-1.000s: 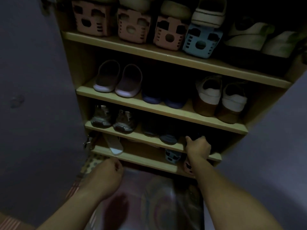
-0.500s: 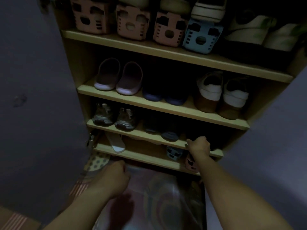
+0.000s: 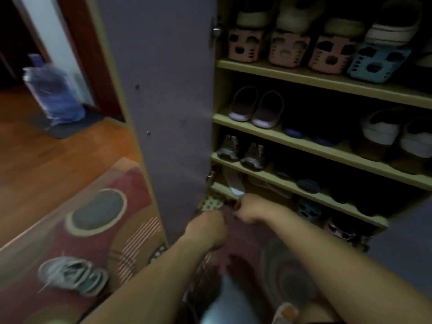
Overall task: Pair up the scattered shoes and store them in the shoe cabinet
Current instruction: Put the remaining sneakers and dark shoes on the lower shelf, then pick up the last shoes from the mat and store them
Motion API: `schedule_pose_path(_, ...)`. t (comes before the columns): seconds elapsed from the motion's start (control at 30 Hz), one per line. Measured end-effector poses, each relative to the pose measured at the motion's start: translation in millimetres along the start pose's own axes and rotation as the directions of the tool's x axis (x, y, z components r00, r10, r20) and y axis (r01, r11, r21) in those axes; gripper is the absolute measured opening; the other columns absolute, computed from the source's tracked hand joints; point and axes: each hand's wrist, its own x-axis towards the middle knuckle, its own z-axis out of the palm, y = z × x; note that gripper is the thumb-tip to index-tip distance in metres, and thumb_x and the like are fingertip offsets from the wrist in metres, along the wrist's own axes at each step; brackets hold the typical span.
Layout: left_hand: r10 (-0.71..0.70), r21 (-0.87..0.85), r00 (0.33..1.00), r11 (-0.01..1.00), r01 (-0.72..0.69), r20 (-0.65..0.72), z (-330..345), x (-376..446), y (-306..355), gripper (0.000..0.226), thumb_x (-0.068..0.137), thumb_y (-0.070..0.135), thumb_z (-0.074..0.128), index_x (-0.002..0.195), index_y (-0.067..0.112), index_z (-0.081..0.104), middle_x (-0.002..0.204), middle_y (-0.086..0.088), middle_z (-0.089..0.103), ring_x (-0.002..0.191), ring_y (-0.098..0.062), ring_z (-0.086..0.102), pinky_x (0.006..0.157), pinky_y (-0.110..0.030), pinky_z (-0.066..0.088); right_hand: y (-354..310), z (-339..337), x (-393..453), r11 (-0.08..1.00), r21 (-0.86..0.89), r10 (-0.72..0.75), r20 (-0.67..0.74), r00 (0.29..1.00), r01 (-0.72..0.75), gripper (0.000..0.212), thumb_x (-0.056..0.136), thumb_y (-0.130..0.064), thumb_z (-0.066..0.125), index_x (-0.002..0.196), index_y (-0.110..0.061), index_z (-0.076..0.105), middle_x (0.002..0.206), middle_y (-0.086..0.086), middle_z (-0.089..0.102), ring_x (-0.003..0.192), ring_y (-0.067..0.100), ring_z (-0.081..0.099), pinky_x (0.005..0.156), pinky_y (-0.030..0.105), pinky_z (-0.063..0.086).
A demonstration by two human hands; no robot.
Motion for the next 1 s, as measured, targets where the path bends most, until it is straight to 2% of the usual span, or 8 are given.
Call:
schedule_pose_path(0.13,-0.072,0.111,0.978,0.993,0.050,0.195,-5,-25,-37,0.037,0.099,0.028,0.050,0.127,0.007,0.061,0.135,-0.015,0.060,0.123,-0.030,0.058,0.094,-0.031,0.046,-17,34,-18,0.984,-0.089,-0.152,0.016,0.988,0.153,0.032,0.094,-0.025,0.058,0.119,-0.008,0.067,0.116,0.012,0.068,0.104,0.030,0.067,0.081,0.032,0.054)
schedule_pose_path(0.2,-0.073,0.095,0.961,0.994,0.049,0.265,-7,-28,-40,0.038,0.100,0.030,0.050,0.125,0.005,0.063,0.133,-0.015,0.061,0.120,-0.029,0.058,0.087,-0.026,0.043,-9,63,-23,0.964,-0.145,-0.170,0.299,0.939,0.221,0.033,0.098,-0.020,0.058,0.127,-0.006,0.062,0.119,0.013,0.067,0.101,0.028,0.067,0.069,0.029,0.051)
schedule_pose_path(0.3,-0.036,0.131,0.974,0.991,0.006,0.223,-8,-21,-34,0.036,0.098,0.034,0.052,0.121,0.008,0.063,0.134,-0.016,0.059,0.122,-0.032,0.056,0.091,-0.029,0.043,8,78,-20,0.995,-0.054,-0.028,0.636,0.771,0.082,0.049,0.102,-0.028,0.054,0.146,-0.008,0.043,0.139,0.015,0.054,0.102,0.031,0.063,0.065,0.030,0.048)
schedule_pose_path(0.43,-0.022,0.194,0.977,0.981,-0.021,0.213,0,-1,-30,0.030,0.096,0.031,0.052,0.119,0.013,0.061,0.134,-0.012,0.059,0.122,-0.031,0.057,0.100,-0.041,0.048,20,54,0,0.992,0.050,-0.127,0.235,0.964,0.118,0.054,0.099,-0.038,0.058,0.143,-0.008,0.049,0.140,0.016,0.056,0.118,0.033,0.061,0.094,0.038,0.051)
schedule_pose_path(0.5,-0.011,0.241,0.975,0.970,-0.044,0.224,8,6,-25,0.032,0.096,0.027,0.052,0.121,0.010,0.063,0.132,-0.014,0.060,0.120,-0.032,0.059,0.099,-0.042,0.051,30,44,9,0.984,0.149,-0.104,0.056,0.993,0.095,0.056,0.097,-0.039,0.058,0.145,-0.011,0.048,0.144,0.012,0.053,0.128,0.030,0.054,0.104,0.034,0.045)
schedule_pose_path(0.67,0.049,0.270,0.984,0.958,-0.094,0.169,33,18,-16,0.038,0.095,0.030,0.052,0.129,0.012,0.060,0.136,-0.012,0.058,0.125,-0.030,0.056,0.100,-0.040,0.050,62,48,32,0.918,0.397,-0.059,0.100,0.993,0.014,0.038,0.096,-0.036,0.061,0.128,-0.016,0.061,0.110,0.006,0.067,0.088,0.021,0.065,0.072,0.029,0.051)
schedule_pose_path(0.87,-0.001,0.405,0.957,0.906,-0.122,0.289,73,73,-11,0.061,0.088,0.040,0.064,0.139,0.012,0.048,0.142,-0.013,0.047,0.130,-0.030,0.051,0.105,-0.044,0.047,117,131,82,0.921,0.374,0.115,0.017,0.993,-0.113,0.035,0.098,-0.016,0.053,0.132,-0.006,0.060,0.134,0.014,0.062,0.124,0.027,0.058,0.100,0.030,0.046)
schedule_pose_path(1.0,0.049,0.340,0.974,0.932,-0.124,0.220,101,138,-15,0.052,0.093,0.032,0.057,0.138,0.008,0.046,0.141,-0.015,0.048,0.131,-0.030,0.049,0.107,-0.038,0.040,132,169,122,0.870,0.472,0.195,-0.060,0.979,-0.145,0.046,0.096,-0.022,0.054,0.141,-0.014,0.050,0.140,0.011,0.055,0.128,0.027,0.053,0.104,0.032,0.044)
